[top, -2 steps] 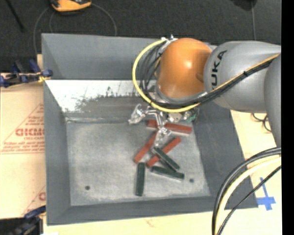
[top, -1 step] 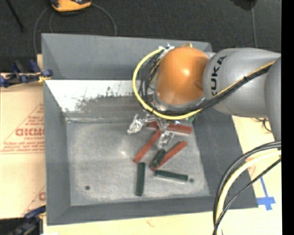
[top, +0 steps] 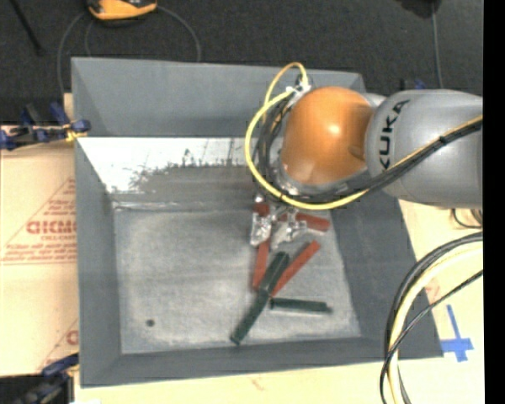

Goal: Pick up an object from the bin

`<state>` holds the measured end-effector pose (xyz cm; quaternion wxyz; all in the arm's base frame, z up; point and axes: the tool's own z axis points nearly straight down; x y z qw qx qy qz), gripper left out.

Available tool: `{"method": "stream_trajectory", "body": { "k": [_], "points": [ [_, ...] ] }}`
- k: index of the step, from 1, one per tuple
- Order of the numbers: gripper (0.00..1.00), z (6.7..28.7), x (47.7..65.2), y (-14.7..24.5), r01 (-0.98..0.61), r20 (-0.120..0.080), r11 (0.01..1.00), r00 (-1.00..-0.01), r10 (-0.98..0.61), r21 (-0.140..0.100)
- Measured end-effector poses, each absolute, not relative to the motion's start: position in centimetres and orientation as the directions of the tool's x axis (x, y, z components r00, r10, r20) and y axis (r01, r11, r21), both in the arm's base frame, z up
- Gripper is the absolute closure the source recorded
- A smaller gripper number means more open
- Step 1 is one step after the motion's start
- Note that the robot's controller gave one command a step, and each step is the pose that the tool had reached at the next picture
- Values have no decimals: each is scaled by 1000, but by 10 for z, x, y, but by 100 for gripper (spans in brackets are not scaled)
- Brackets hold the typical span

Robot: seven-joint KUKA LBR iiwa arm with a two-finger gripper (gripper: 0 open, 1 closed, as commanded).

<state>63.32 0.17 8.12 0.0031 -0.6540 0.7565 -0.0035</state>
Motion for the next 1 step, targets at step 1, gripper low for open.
{"method": "stream_trajectory", "body": {
  "k": [1],
  "points": [
    [100, 81, 633, 2, -989, 0, 145, -145, -989, -9]
  ]
}}
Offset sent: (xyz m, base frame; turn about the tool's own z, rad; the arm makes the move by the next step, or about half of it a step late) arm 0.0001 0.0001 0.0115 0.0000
